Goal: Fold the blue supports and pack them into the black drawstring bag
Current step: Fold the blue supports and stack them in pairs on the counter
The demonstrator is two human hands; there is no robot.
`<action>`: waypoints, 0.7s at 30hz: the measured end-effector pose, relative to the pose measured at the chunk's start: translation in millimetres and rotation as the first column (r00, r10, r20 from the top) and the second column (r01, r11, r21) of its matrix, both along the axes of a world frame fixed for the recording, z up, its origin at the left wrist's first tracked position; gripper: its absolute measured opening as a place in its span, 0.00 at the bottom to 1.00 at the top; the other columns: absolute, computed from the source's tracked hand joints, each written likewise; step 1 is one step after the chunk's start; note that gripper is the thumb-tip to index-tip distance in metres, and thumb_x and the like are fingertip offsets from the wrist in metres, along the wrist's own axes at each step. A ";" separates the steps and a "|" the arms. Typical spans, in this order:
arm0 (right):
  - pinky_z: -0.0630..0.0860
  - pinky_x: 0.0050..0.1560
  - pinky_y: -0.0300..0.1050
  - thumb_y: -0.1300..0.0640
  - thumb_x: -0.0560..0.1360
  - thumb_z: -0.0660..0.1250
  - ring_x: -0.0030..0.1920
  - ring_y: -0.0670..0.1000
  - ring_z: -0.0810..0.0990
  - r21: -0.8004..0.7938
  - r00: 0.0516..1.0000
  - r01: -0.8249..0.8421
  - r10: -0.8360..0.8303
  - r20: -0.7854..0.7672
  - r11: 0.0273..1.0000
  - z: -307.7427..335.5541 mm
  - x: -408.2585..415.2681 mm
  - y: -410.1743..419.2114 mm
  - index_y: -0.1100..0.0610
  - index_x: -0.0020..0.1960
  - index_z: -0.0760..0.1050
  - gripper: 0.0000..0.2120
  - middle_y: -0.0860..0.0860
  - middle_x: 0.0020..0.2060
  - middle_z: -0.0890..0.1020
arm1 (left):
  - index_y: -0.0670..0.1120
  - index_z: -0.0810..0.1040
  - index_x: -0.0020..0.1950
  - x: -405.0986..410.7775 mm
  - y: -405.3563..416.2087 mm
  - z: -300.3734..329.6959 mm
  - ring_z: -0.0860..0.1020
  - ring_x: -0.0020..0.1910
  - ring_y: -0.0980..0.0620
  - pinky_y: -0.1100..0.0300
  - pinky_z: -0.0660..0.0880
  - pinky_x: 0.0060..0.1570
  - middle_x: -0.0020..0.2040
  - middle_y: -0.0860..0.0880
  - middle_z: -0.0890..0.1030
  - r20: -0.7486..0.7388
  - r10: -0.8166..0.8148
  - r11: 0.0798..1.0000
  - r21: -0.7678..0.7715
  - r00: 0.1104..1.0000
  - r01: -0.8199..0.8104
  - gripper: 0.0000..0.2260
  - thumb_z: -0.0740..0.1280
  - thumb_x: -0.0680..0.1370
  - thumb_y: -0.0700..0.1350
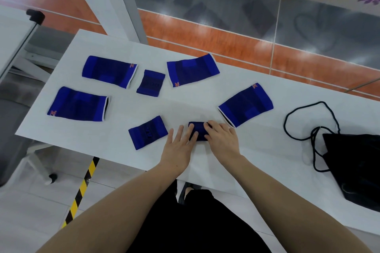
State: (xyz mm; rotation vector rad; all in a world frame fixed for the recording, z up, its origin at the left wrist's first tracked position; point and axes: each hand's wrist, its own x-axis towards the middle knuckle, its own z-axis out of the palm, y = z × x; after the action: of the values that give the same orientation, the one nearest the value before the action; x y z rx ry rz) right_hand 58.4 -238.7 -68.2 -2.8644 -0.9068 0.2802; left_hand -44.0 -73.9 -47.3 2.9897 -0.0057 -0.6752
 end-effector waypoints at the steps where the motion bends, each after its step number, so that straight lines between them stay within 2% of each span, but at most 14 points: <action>1: 0.74 0.54 0.51 0.50 0.81 0.67 0.59 0.54 0.78 -0.001 1.000 -0.003 0.003 -0.001 1.000 -0.2 0.2 -0.3 0.50 0.70 0.75 0.18 0.45 0.67 0.77 | 0.50 0.40 0.82 0.5 -0.1 1.0 0.40 0.81 0.40 0.38 0.42 0.77 0.82 0.46 0.34 -0.010 -0.001 1.000 0.004 1.000 0.001 0.33 0.54 0.82 0.41; 4: 0.74 0.54 0.50 0.50 0.82 0.66 0.58 0.54 0.79 -0.001 1.000 -0.005 0.005 -0.026 1.000 2.0 2.8 -0.3 0.49 0.70 0.75 0.17 0.44 0.67 0.77 | 0.50 0.41 0.83 3.0 -0.2 4.7 0.41 0.81 0.40 0.38 0.42 0.77 0.82 0.46 0.35 -0.027 -0.003 1.000 0.015 1.000 0.003 0.33 0.54 0.81 0.42; 10: 0.72 0.62 0.52 0.50 0.82 0.64 0.64 0.54 0.76 -0.021 0.994 0.021 -0.023 -0.107 1.000 13.8 3.9 5.7 0.48 0.72 0.73 0.18 0.44 0.69 0.76 | 0.48 0.43 0.83 4.1 -7.2 14.9 0.43 0.81 0.41 0.39 0.44 0.78 0.82 0.45 0.37 -0.040 -0.002 0.999 0.047 0.999 0.004 0.32 0.55 0.82 0.43; 13: 0.70 0.66 0.51 0.50 0.81 0.66 0.67 0.53 0.75 0.019 0.990 0.088 -0.085 -0.110 0.996 19.7 -2.1 5.9 0.48 0.72 0.75 0.19 0.44 0.69 0.77 | 0.46 0.49 0.82 3.3 -7.3 18.3 0.45 0.81 0.41 0.41 0.48 0.78 0.83 0.43 0.42 -0.015 -0.002 1.000 -0.009 1.000 0.002 0.30 0.56 0.81 0.41; 15: 0.70 0.65 0.50 0.51 0.80 0.68 0.66 0.52 0.75 0.054 0.993 0.102 -0.098 -0.072 0.993 20.7 -6.8 4.9 0.48 0.69 0.76 0.18 0.44 0.66 0.79 | 0.45 0.56 0.81 -3.2 -3.1 20.3 0.52 0.81 0.41 0.42 0.56 0.77 0.83 0.42 0.50 0.040 0.018 0.999 -0.042 0.999 -0.017 0.30 0.59 0.79 0.40; 18: 0.71 0.64 0.51 0.53 0.78 0.69 0.63 0.53 0.76 0.130 0.993 0.116 -0.116 -0.006 0.985 22.5 -9.3 7.3 0.50 0.64 0.80 0.15 0.45 0.62 0.80 | 0.43 0.67 0.76 -17.6 8.1 23.5 0.70 0.72 0.41 0.47 0.71 0.65 0.75 0.42 0.69 0.098 0.154 0.986 -0.085 0.983 -0.146 0.27 0.63 0.75 0.39; 21: 0.73 0.62 0.52 0.56 0.78 0.70 0.61 0.54 0.77 0.192 0.994 0.100 -0.105 0.016 0.976 25.8 -9.4 19.4 0.51 0.61 0.81 0.12 0.47 0.59 0.81 | 0.44 0.70 0.72 -29.8 23.9 28.6 0.74 0.61 0.43 0.50 0.74 0.53 0.66 0.44 0.74 0.094 0.307 0.951 -0.059 0.947 -0.303 0.27 0.65 0.72 0.39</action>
State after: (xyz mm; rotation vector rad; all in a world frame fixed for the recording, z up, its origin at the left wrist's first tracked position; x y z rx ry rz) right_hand 49.0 -219.3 -42.4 -2.7308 -0.7430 0.1376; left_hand -73.8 -49.9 -18.7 2.8855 0.4214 -0.4797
